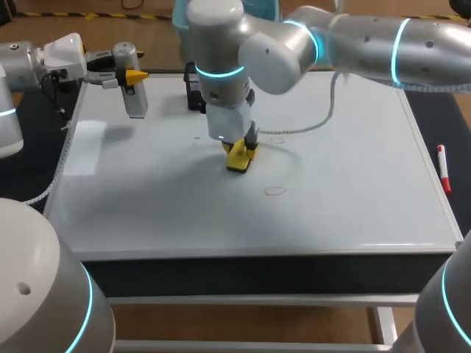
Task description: Pick up the inspection probe, press it on each red-marked spot on the whiteboard one by one, put down the probe, pick up the eraser, and wipe off all the red marks.
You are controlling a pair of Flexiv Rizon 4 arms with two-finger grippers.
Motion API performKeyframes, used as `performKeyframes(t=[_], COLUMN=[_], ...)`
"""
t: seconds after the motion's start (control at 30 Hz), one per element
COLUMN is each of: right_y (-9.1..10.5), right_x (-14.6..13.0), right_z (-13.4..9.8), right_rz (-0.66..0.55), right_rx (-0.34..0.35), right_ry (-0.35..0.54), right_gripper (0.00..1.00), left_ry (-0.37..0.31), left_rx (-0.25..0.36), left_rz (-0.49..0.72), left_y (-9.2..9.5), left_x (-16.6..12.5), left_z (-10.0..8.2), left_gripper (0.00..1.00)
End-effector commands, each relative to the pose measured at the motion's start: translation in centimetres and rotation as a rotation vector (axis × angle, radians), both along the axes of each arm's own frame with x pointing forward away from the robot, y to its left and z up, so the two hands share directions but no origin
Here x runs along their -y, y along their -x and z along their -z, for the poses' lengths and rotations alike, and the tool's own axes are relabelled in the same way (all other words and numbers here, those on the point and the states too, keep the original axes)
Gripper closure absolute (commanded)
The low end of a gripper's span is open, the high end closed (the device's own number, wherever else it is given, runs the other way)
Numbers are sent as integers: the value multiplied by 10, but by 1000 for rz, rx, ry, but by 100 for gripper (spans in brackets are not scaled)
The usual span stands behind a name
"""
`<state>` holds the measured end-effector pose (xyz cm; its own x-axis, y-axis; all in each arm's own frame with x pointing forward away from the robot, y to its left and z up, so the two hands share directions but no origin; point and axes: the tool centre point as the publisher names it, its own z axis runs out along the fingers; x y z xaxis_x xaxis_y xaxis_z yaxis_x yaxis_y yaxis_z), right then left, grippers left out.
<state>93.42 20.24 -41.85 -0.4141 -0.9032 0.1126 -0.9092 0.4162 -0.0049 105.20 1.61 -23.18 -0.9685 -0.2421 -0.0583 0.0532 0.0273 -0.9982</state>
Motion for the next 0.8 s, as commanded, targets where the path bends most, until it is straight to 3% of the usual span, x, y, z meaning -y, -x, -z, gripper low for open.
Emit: performKeyframes(t=[0.03,0.4,0.8], right_y=[-2,-35,-70], right_x=[25,106,193], right_z=[-24,-29,-36], right_rz=[5,132,165], right_rx=[35,30,49], right_ry=[5,-35,-58], right_gripper=[100,100,100], left_ry=[1,1,1], left_rx=[0,0,0], left_rz=[2,2,2], left_y=[-1,-1,-1], left_x=[0,0,0], left_z=[0,0,0], left_gripper=[100,100,100])
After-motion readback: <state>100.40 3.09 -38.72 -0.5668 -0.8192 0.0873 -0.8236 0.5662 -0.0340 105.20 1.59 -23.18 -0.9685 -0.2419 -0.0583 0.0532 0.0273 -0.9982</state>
